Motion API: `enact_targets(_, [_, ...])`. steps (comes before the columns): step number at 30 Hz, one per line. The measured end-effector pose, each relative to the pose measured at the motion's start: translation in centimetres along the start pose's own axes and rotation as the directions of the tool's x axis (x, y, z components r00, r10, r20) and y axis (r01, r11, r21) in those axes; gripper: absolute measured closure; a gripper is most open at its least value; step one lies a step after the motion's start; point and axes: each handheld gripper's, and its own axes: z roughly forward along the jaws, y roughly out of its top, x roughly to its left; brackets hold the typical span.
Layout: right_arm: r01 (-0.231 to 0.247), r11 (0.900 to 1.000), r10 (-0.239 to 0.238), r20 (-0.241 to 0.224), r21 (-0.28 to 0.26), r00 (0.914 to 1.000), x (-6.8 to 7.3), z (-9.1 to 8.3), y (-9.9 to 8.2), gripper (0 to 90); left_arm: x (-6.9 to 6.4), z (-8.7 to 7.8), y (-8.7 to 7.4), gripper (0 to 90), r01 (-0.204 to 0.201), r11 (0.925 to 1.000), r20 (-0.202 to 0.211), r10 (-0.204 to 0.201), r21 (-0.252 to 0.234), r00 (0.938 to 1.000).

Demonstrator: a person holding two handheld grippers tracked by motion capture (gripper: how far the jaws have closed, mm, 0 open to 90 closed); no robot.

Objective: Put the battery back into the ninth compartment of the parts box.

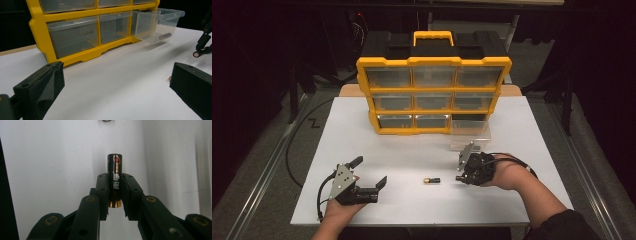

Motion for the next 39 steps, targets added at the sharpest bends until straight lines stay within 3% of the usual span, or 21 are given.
enact_targets(12, [0.013, 0.9999, -0.012, 0.014, -0.010, 0.9998, -0.8, -1.1, -0.3, 78.6, 0.0, 0.0, 0.0, 0.1, 0.000, 1.0000, 0.002, 0.000, 0.000, 1.0000])
enact_targets(17, [-0.012, 0.9999, 0.012, 0.018, -0.003, 0.9998, -1.0, -1.7, -0.3, 78.6, 0.0, 0.0, 0.0, 0.1, 0.000, 1.0000, 0.002, 0.000, -0.001, 1.0000])
enact_targets(24, [0.015, 0.9999, -0.015, 0.027, -0.006, 0.9995, -1.8, -2.8, -0.1, 78.6, 0.1, -0.1, 0.0, 0.1, 0.001, 1.0000, -0.002, -0.001, -0.001, 1.0000])
enact_targets(25, [-0.009, 1.0000, 0.009, 0.027, -0.002, 0.9996, -1.7, -3.0, -0.1, 78.6, 0.1, -0.1, 0.0, 0.1, 0.001, 1.0000, -0.002, -0.001, -0.001, 1.0000])
enact_targets(27, [0.020, 0.9998, -0.020, 0.035, -0.010, 0.9992, -2.0, -3.1, -0.1, 78.6, 0.1, -0.1, 0.0, 0.1, 0.002, 1.0000, -0.002, -0.002, -0.002, 1.0000])
enact_targets(31, [-0.012, 0.9999, 0.012, 0.044, -0.005, 0.9989, -2.1, -3.8, -0.1, 78.6, 0.1, -0.1, 0.0, 0.1, 0.004, 1.0000, -0.003, -0.004, -0.004, 1.0000])
enact_targets(39, [-0.015, 0.9998, 0.015, 0.051, -0.009, 0.9986, -2.8, -4.7, 0.1, 78.6, 0.1, -0.1, 0.0, 0.1, 0.001, 1.0000, -0.003, -0.001, -0.003, 1.0000])
